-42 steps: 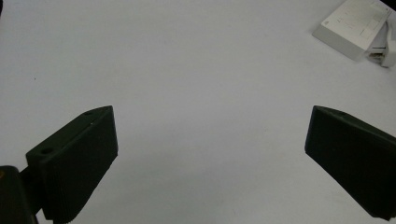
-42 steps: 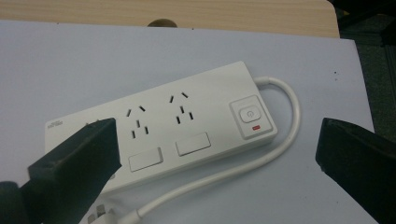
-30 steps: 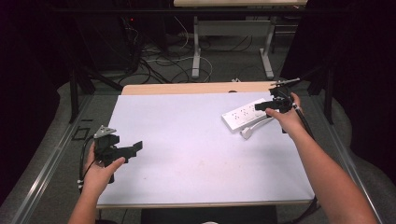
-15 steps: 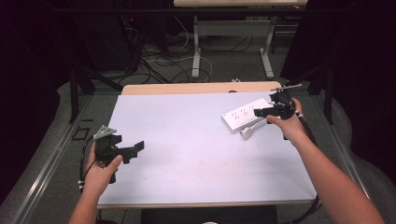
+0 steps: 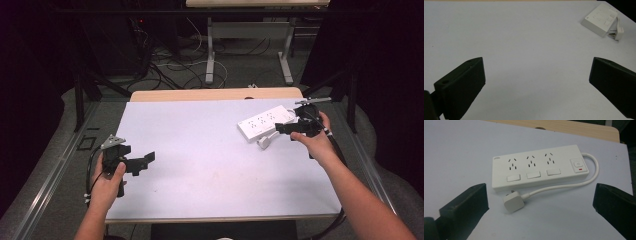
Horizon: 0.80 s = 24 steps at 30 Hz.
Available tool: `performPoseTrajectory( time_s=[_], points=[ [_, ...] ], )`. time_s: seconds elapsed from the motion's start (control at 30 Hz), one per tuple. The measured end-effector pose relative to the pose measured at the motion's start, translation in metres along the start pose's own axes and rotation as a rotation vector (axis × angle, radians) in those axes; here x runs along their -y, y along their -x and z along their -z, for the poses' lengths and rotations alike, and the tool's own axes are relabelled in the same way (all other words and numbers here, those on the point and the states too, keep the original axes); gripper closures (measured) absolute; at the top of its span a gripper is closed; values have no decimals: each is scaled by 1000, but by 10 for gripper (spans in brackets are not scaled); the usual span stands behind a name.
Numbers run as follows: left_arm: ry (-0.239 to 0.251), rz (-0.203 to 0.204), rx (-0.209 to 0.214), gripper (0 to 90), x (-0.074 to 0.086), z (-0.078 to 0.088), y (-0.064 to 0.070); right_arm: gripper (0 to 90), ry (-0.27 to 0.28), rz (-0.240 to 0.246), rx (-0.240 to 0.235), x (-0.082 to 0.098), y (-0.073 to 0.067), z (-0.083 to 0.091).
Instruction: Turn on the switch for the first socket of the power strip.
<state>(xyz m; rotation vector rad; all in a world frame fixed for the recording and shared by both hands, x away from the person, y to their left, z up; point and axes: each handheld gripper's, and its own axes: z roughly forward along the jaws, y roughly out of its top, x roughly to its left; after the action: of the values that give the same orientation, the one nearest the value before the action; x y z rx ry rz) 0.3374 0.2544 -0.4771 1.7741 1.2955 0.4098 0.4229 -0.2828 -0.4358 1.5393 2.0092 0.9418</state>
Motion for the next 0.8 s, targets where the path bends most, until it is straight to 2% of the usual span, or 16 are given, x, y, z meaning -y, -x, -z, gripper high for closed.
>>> performPoseTrajectory(
  time_s=[0.17, 0.37, 0.8],
  points=[
    [1, 9, -1, 4, 0, 1, 0, 0, 13, 9, -28, 8, -4, 13],
    [2, -7, -4, 4, -1, 2, 0, 0, 23, 25, -58, 19, -9, 27],
    [6, 2, 5, 4, -1, 3, 0, 0, 37, 42, -85, 52, -18, 43]
  ],
)
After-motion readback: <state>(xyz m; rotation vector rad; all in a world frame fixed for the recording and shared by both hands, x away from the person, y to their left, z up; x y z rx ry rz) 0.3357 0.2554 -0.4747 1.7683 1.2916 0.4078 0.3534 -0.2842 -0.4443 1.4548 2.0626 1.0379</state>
